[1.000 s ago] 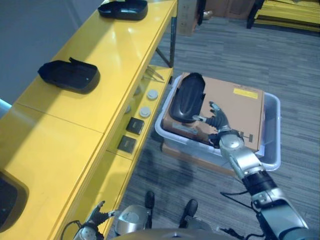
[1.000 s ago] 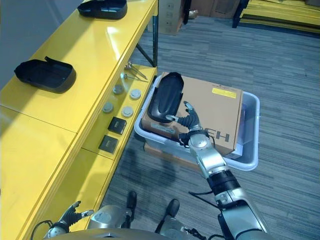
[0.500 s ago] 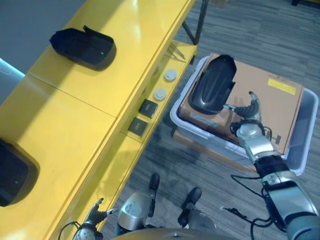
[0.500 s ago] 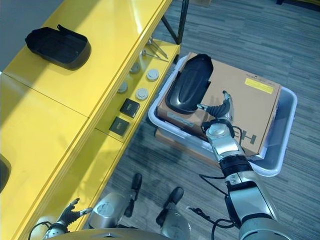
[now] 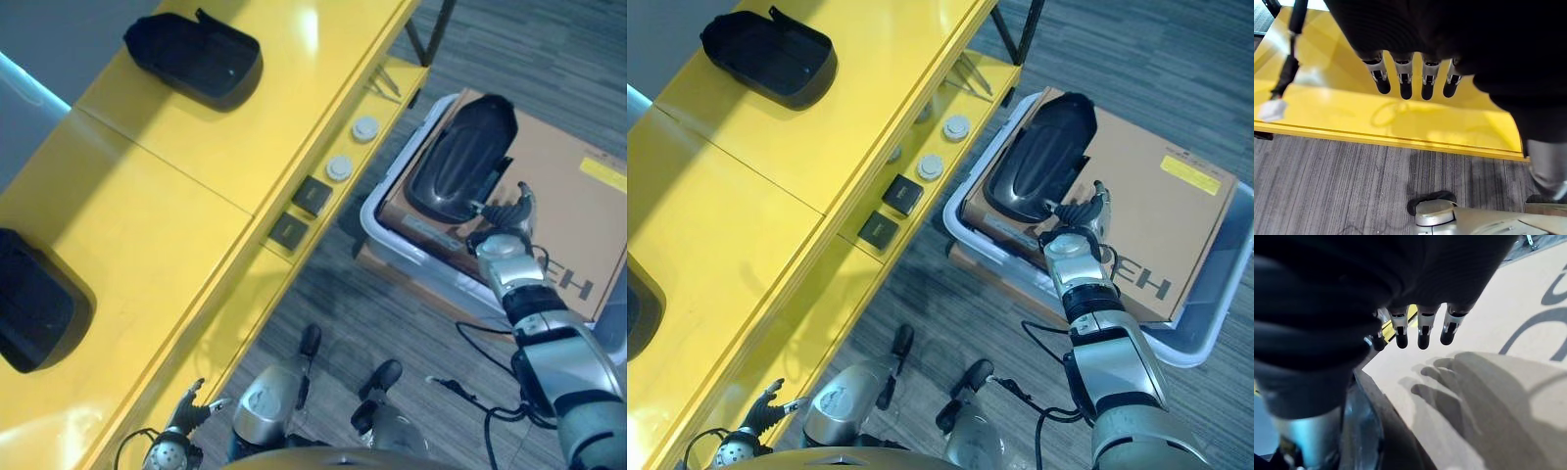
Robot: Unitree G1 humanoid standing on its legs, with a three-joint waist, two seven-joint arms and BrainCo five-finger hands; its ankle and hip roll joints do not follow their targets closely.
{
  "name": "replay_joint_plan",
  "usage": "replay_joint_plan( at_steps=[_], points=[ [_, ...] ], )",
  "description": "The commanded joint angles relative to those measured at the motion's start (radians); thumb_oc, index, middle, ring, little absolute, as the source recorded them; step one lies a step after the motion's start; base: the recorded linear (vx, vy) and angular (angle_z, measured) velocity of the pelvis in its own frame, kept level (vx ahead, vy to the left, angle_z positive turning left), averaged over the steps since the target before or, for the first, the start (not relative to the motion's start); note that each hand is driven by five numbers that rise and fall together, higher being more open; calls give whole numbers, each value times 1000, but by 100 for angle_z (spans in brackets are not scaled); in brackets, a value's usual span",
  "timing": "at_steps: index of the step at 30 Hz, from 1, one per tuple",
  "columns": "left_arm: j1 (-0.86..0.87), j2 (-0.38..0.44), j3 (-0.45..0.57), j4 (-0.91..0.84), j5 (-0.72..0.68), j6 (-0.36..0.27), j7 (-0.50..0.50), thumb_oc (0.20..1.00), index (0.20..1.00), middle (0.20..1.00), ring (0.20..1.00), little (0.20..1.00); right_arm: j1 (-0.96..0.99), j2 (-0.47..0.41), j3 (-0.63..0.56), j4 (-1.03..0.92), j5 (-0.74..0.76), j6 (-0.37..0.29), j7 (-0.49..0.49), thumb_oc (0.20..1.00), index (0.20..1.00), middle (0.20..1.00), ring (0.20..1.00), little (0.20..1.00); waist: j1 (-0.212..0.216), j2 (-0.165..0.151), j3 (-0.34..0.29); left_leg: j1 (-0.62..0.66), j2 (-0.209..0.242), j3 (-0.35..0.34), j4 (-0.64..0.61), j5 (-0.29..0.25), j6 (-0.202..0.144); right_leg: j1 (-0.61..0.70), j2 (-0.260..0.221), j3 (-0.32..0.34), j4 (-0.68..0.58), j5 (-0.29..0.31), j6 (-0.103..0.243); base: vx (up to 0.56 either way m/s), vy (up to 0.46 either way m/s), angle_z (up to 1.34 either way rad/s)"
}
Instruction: Move parts from the plastic box to the shelf.
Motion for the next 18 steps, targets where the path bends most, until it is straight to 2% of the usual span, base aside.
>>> replay_joint_plan(
  at_steps=[1,7,12,13,15,18],
  points=[
    [-2,53,-31,34,-40,-27,-1,1000,1000,1000,1000,1000,-31,-108,40,-16,25,-38,-33,1000,1000,1000,1000,1000,19,-14,-49,-80,28,-76,30,-10,-43,-19,-101,69,132,-86,109,-26,28,7],
    [-16,59,-39,36,-54,-34,-6,1000,1000,1000,1000,1000,-77,-120,91,60,3,16,-26,1000,1000,1000,1000,1000,31,-18,-35,-106,22,-81,42,-12,-40,-41,-109,71,141,-82,115,-16,12,1],
    [-19,63,-44,33,-61,-39,-7,1000,1000,1000,1000,1000,-99,-131,128,114,17,34,-10,1000,1000,1000,1000,1000,38,-19,-25,-119,18,-84,46,-11,-39,-52,-112,73,142,-79,118,-23,12,3],
    [-19,66,-43,32,-63,-44,-5,1000,1000,1000,1000,1000,-104,-132,136,125,12,51,2,708,708,708,708,708,40,-21,-19,-125,17,-85,46,-11,-39,-59,-112,73,144,-78,119,-33,2,1],
    [-21,72,-43,29,-68,-47,-4,1000,1000,1000,1000,1000,-110,-137,149,141,10,56,11,200,200,200,200,200,42,-22,-13,-131,16,-86,47,-10,-38,-64,-112,73,145,-77,120,-38,-2,1],
    [-25,78,-42,21,-70,-45,-6,1000,1000,1000,1000,1000,-113,-140,164,158,5,55,25,200,200,200,200,200,44,-24,-6,-139,15,-88,49,-11,-37,-73,-113,75,148,-75,122,-29,-1,6]
  ],
)
